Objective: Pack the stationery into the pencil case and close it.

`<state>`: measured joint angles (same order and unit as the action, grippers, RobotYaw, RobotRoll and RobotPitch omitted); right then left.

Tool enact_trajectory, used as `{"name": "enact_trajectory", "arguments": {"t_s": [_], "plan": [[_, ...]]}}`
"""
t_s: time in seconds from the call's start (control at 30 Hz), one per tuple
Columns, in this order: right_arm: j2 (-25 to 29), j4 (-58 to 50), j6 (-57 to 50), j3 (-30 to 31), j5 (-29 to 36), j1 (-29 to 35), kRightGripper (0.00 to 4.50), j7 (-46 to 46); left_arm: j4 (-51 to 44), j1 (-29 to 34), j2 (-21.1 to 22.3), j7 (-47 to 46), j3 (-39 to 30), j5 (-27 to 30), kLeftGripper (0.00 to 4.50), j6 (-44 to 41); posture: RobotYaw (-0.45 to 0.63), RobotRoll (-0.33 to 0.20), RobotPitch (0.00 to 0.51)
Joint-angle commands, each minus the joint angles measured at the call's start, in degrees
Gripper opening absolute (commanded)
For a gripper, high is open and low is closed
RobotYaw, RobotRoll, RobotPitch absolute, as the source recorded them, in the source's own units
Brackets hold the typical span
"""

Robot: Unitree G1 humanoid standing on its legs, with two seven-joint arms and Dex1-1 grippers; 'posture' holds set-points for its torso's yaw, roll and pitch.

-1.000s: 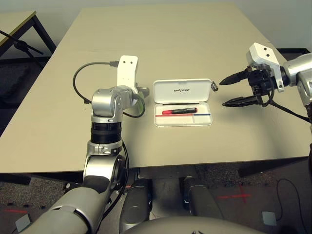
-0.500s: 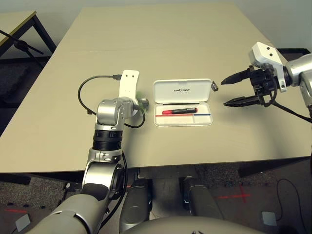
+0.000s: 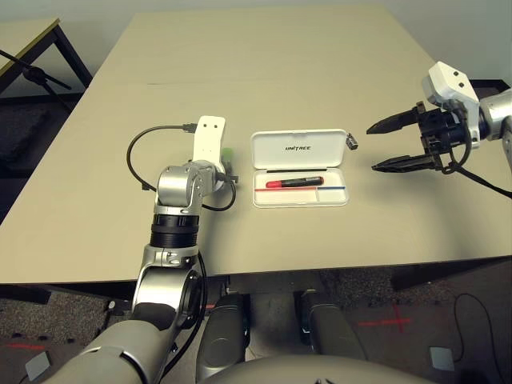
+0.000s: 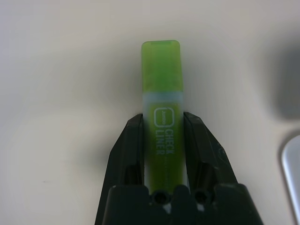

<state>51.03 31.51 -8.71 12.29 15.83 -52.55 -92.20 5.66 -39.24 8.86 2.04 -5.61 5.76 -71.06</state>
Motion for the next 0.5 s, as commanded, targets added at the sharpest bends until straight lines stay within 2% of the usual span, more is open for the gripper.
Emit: {"name": "enact_trajectory", "arguments": {"t_s": [0.03, 0.27, 0.4, 0.5], "plan": [[0.16, 0.03, 0.53, -0.28, 0.28, -0.64, 4.50, -0.30, 1.23, 1.86, 4.58, 3.60, 2.76, -0.40, 1.09, 2.13, 0.03, 0.000, 0.105], [-0.53, 0.60, 0.87, -0.58, -0.41, -0.61, 4.50, -0.30, -3.64, 5.30, 14.44, 14.81, 10.60, 0.68, 1.09, 8.09, 0.04, 0.000, 0.106], [-0.33, 0.78, 1.13, 0.04, -0.72, -0.72, 4.50, -0.30, -6.81, 6.97, 18.95, 22.59, 11.65, 3.33, 1.09, 10.45, 0.04, 0.000, 0.112], [-0.21, 0.75, 0.85, 0.32, -0.51, -0.58, 4.50, -0.30, -8.62, 9.07, 22.65, 28.57, 13.04, 3.73, 1.09, 17.03, 0.04, 0.000, 0.113]]}}
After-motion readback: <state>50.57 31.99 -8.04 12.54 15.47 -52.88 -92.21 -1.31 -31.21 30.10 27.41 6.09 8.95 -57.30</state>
